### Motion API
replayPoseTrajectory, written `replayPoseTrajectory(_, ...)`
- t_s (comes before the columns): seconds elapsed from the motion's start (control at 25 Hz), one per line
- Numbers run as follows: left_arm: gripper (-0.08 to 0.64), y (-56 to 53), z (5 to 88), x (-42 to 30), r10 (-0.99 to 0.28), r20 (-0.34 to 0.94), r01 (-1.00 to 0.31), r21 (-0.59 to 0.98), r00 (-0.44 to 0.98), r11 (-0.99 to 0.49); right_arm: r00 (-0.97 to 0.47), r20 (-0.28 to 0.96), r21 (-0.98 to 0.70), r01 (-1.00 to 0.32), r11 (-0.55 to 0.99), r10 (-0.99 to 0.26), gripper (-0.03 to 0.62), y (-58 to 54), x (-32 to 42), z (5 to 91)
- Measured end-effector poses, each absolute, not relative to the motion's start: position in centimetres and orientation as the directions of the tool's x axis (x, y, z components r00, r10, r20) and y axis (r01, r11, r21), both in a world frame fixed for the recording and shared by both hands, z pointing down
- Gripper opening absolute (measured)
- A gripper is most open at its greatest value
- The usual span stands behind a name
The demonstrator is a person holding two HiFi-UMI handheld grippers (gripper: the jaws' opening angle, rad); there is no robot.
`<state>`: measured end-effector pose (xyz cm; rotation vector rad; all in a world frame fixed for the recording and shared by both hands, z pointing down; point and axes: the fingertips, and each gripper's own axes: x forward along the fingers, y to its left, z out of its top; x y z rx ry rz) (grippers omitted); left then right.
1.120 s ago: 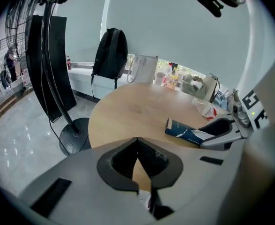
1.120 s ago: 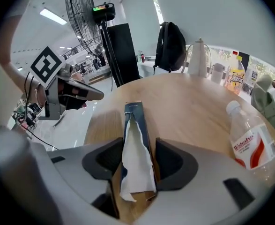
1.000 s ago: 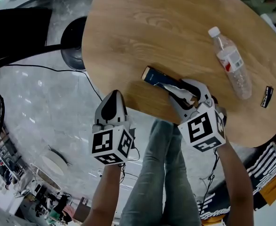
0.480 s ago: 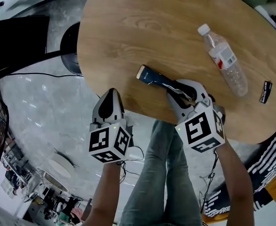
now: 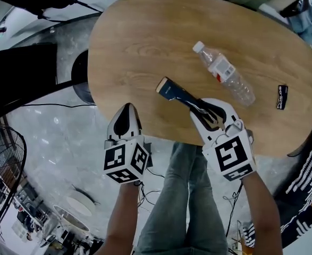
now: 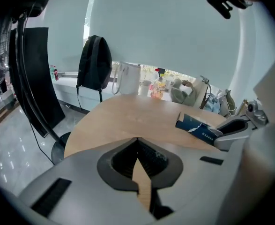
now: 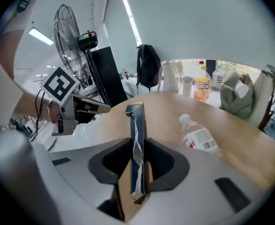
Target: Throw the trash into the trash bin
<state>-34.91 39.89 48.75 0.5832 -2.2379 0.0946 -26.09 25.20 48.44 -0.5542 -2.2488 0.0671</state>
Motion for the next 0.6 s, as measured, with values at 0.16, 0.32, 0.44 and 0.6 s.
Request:
replayPoseTrajectory(0.16, 0.011, 35.9, 46.2, -35.2, -0.424, 0.713, -0.484, 0.136, -0.558, 0.865, -0.642, 0.681, -0.237, 0.261, 0.936, 0.352, 0.115, 21.8, -25.0, 45.1)
replayPoseTrajectory(0.32, 0.011, 30.9, 43.0, -35.9, -0.5, 0.684, -0.566, 0.152, -0.532, 0.81, -0.694, 0.669, -0.24, 0.136, 0.961, 0.265, 0.112, 18.2, -23.8, 41.9)
replayPoseTrajectory(0.44, 0.011, 27.0, 40.6, -36.0, -0.561, 0.659, -0.625, 0.173, -0.501, 0.762, -0.726, 0.662, -0.24, 0.028, 0.97, 0.185, 0.112, 15.6, -22.5, 39.7)
replayPoseTrajectory(0.6, 0.011, 22.3, 37.8, -34.9, -0.624, 0.642, -0.69, 0.199, -0.445, 0.696, -0.75, 0.656, -0.239, -0.099, 0.966, 0.085, 0.11, 12.2, -20.3, 36.9)
